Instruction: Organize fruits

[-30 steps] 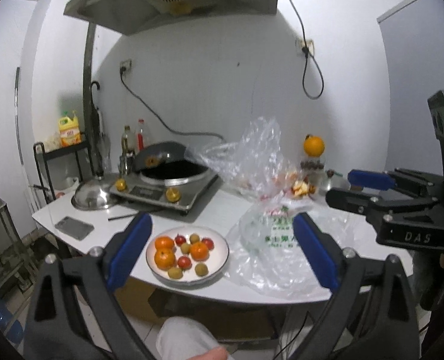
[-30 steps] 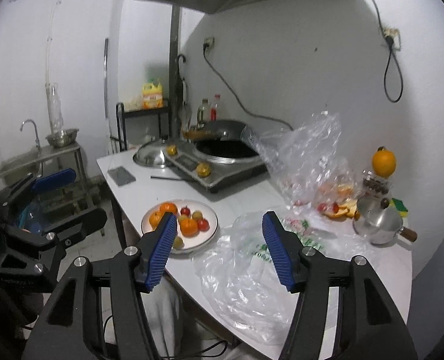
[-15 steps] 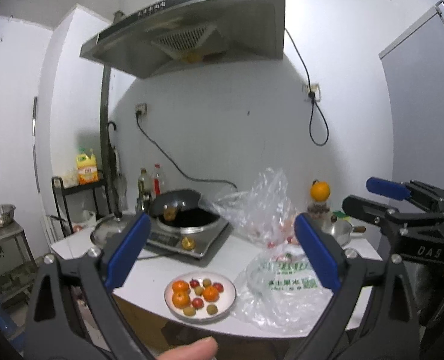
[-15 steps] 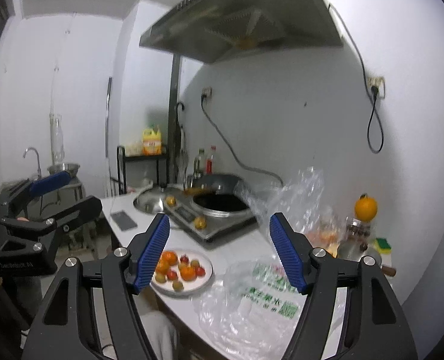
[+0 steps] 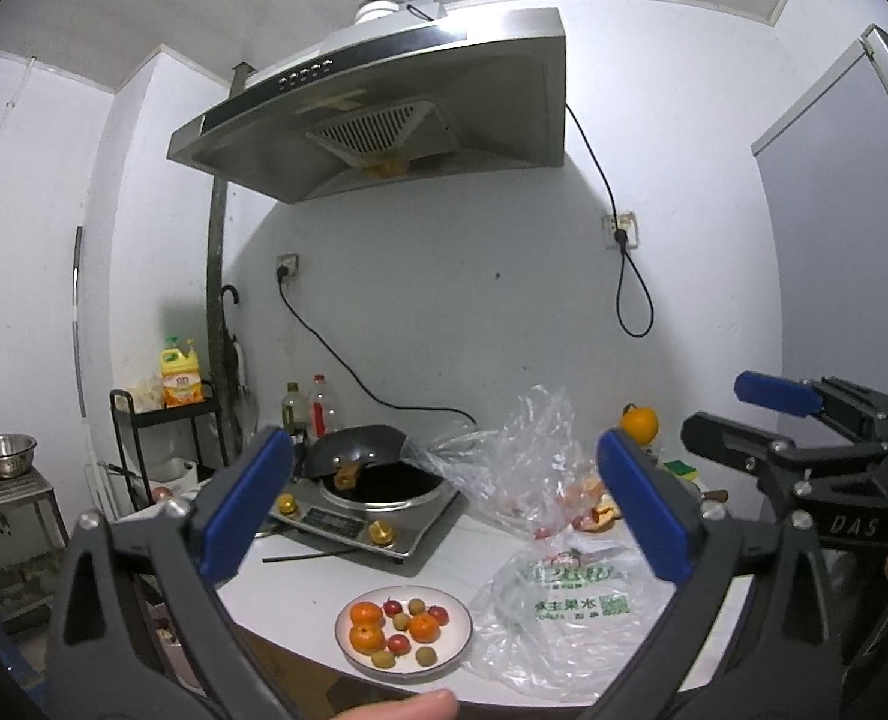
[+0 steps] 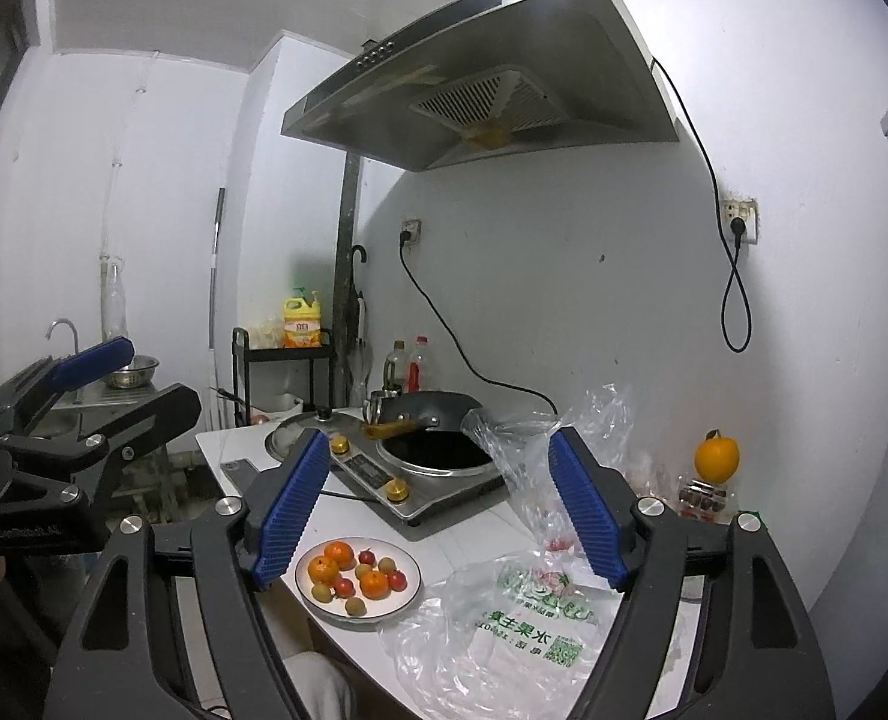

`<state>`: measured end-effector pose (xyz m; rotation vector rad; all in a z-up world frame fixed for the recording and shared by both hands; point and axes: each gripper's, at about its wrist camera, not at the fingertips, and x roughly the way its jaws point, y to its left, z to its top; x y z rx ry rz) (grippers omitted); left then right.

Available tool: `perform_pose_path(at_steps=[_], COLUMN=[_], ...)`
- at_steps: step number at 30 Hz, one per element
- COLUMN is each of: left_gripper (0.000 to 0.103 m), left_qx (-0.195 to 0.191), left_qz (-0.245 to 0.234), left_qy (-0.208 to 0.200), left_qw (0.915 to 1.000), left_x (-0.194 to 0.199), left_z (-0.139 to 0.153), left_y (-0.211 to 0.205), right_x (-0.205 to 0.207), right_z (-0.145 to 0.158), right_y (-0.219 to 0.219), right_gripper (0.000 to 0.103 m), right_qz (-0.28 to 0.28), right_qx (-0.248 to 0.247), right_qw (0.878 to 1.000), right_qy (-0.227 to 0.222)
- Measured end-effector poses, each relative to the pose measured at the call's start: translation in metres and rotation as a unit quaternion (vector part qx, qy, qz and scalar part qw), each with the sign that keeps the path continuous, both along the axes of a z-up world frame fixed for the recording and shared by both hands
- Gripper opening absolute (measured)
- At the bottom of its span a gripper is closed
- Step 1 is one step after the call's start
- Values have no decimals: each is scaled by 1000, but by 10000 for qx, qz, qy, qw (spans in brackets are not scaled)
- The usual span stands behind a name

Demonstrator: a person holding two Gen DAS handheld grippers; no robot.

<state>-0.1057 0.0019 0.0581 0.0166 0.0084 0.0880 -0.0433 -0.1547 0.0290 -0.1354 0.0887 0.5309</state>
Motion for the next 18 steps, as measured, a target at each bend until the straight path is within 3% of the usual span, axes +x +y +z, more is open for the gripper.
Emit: perform_pose_path(at_steps=[18], left_gripper=[102], left_qx=[32], left_qz=[143], left_qy=[121], left_qw=[9998], left_x=[6], left_z=[-3], left_y=[0], right_x=[-1], right_z=[-1], right_y=[3], right_gripper=[79], right_qz=[2], right_qx=[-40], right_qw=[10000], right_qy=[-21])
